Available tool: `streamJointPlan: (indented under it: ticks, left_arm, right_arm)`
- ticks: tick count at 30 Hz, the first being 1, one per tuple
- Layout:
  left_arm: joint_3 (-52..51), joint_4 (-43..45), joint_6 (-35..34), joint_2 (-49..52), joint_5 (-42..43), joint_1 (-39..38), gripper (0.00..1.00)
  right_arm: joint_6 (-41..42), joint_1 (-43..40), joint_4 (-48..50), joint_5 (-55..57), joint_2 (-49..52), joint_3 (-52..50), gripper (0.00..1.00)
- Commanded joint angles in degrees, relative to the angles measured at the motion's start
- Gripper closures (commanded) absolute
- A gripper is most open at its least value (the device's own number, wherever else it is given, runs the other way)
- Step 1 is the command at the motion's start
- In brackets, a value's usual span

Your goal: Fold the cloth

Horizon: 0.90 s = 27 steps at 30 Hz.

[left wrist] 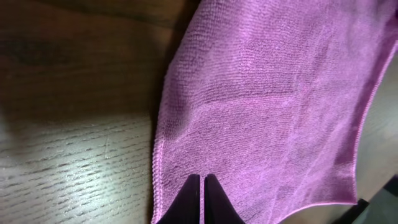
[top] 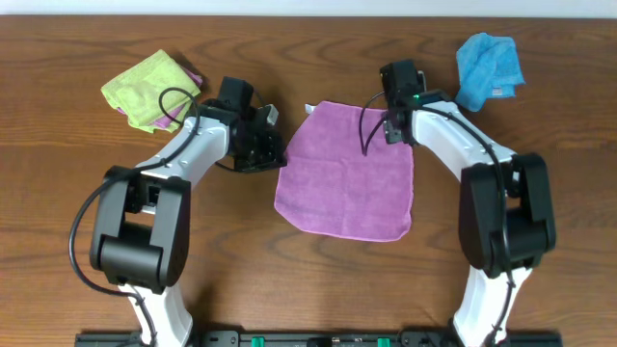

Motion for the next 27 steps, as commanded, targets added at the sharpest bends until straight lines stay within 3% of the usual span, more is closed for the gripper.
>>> streamJointPlan:
  ticks: [1,3,5,7,9,10,13,17,21,27]
  left_arm:
    - [0.2,-0.66,-0.42,-1.51,4.11,4.04,0.94]
    - [0.2,-1.81,0.92,-2.84,8.48,7.02,0.82]
    - [0.17,-4.22,3.87,-4.0,13.0,9.97,0.57]
    - [0.17,-8.72,7.28,-4.74,14.99,12.83,0.25]
    - [0.17,-13.03,10.67,-4.94,14.97,14.64,0.08]
    - [0.11,-15.89,13.11,-4.94,14.95,15.65,0.04]
    - [-0.83,-20.61,17.05,-4.94,14.95,17.18,0.05]
    - [-5.64,-19.04,17.2,-4.94,15.76,17.14,0.05]
    - [-12.61,-10.84,15.19,-4.92,19.91,17.07,0.05]
    - [-19.52,2.6,11.04,-4.9,25.03,16.81,0.05]
  right_arm:
    - [4.42,0.59,-2.23,-11.08,-7.41,0.98,0.01]
    - [5.16,0.26,-4.61,-16.37,-10.6,0.96,0.01]
    - [5.09,-0.2,-7.61,-20.39,-14.01,0.96,0.01]
    - [5.11,-0.7,-11.52,-23.58,-17.84,0.81,0.01]
    - [5.07,-1.42,-13.92,-26.05,-21.0,-0.26,0.01]
    - [5.07,-1.99,-14.91,-27.23,-23.19,-1.73,0.01]
    - [5.14,-3.8,-15.32,-30.99,-29.38,-8.22,0.01]
    - [6.62,-7.43,-11.08,-37.13,-39.47,-21.9,0.01]
    - [6.84,-11.47,-3.26,-47.8,-49.05,-34.56,0.01]
    - [11.45,-13.33,1.18,-53.75,-55.34,-43.32,0.01]
